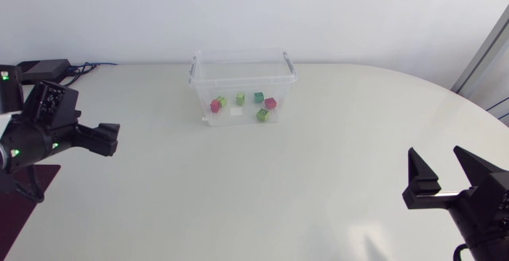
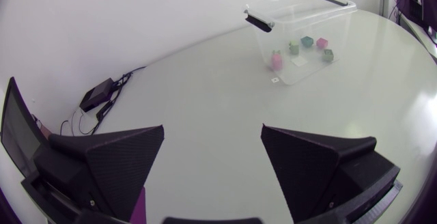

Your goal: Place the duplo bricks in the container

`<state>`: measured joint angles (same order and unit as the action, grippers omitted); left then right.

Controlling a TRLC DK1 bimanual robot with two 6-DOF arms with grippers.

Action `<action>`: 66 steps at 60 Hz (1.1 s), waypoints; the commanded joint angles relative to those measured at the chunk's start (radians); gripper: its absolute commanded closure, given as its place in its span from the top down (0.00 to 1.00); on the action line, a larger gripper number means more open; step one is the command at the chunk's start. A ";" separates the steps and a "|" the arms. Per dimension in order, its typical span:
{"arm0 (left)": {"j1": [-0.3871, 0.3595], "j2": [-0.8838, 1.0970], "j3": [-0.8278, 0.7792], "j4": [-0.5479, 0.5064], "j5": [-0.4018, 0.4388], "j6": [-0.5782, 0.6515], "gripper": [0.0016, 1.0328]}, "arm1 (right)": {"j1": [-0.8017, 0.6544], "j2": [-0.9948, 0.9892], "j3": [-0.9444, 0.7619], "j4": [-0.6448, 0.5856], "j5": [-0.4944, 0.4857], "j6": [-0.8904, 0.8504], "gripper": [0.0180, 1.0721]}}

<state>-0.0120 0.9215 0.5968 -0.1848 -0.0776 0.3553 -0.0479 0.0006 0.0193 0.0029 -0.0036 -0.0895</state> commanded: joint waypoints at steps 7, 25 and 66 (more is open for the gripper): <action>0.015 -0.125 -0.092 0.034 -0.002 -0.007 0.96 | -0.003 -0.005 -0.019 -0.007 -0.004 0.013 0.96; 0.014 -0.328 -0.273 0.133 -0.002 -0.006 0.96 | -0.003 -0.005 -0.019 -0.007 -0.004 0.013 0.96; 0.010 -0.701 -0.491 0.185 0.043 -0.187 0.96 | 0.026 -0.003 -0.019 -0.006 0.000 0.056 0.96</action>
<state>-0.0010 0.2569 0.1452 -0.0158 -0.0486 0.2253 -0.0315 0.0006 0.0193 0.0029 -0.0032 -0.0624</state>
